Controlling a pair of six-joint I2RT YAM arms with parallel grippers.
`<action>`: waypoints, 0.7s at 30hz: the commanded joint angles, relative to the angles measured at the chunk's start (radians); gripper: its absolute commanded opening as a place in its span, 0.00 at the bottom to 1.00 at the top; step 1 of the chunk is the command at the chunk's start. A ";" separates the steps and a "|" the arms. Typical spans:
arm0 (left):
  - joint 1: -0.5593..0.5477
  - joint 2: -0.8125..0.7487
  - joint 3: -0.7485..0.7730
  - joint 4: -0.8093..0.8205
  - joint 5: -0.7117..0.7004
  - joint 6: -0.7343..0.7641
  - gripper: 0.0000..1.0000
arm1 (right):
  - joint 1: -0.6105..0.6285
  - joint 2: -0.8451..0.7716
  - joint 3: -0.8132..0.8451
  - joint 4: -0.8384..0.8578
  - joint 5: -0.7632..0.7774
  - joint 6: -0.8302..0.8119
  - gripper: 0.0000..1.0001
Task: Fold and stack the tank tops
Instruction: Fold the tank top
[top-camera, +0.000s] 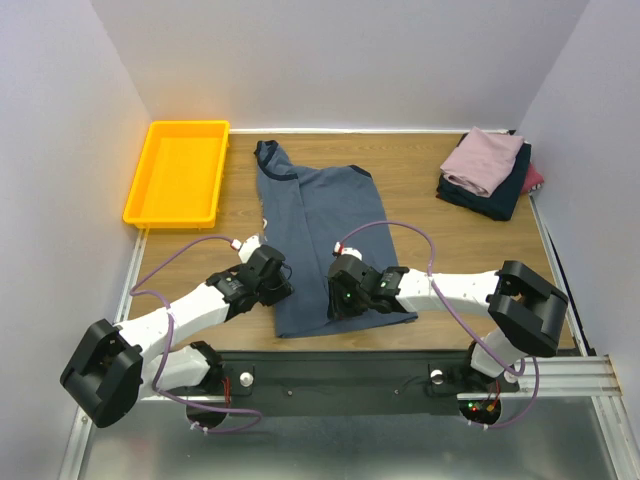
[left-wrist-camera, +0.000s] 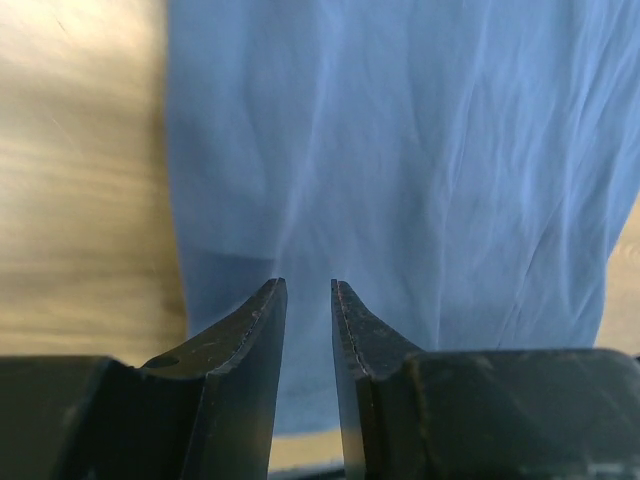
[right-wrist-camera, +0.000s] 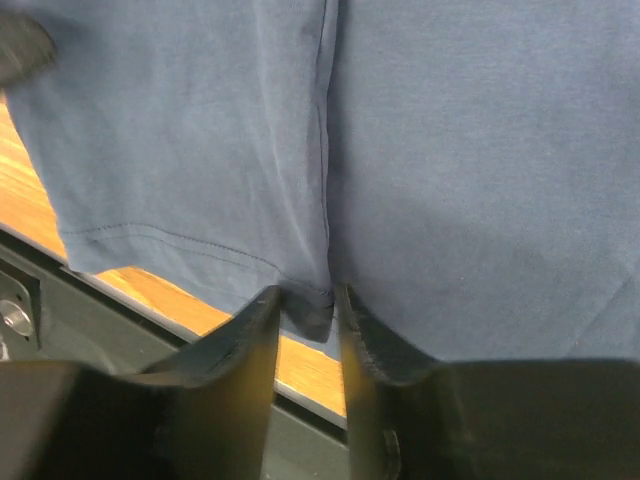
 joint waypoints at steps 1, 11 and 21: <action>-0.040 -0.012 0.004 -0.074 0.000 -0.053 0.36 | 0.012 0.004 -0.013 0.049 -0.004 0.014 0.29; -0.055 0.022 0.121 -0.138 -0.006 0.005 0.12 | 0.040 -0.056 -0.008 0.048 -0.066 0.014 0.11; -0.057 0.100 0.138 -0.108 0.063 0.028 0.00 | 0.054 -0.050 -0.051 0.044 -0.090 0.035 0.11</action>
